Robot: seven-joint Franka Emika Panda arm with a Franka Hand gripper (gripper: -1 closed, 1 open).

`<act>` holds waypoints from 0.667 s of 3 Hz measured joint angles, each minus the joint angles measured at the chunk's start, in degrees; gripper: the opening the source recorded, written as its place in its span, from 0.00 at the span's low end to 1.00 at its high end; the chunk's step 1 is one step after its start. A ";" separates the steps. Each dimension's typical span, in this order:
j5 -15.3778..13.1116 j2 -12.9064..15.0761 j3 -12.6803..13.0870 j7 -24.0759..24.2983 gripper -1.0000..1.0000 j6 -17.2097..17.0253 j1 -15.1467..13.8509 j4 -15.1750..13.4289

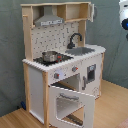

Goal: Play with the kitchen

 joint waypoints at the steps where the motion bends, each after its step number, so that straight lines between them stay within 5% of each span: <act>1: 0.02 2.17 -5.42 1.04 1.00 0.54 -0.07 -1.16; 2: -0.04 5.41 -7.42 5.40 1.00 3.37 -0.30 -1.25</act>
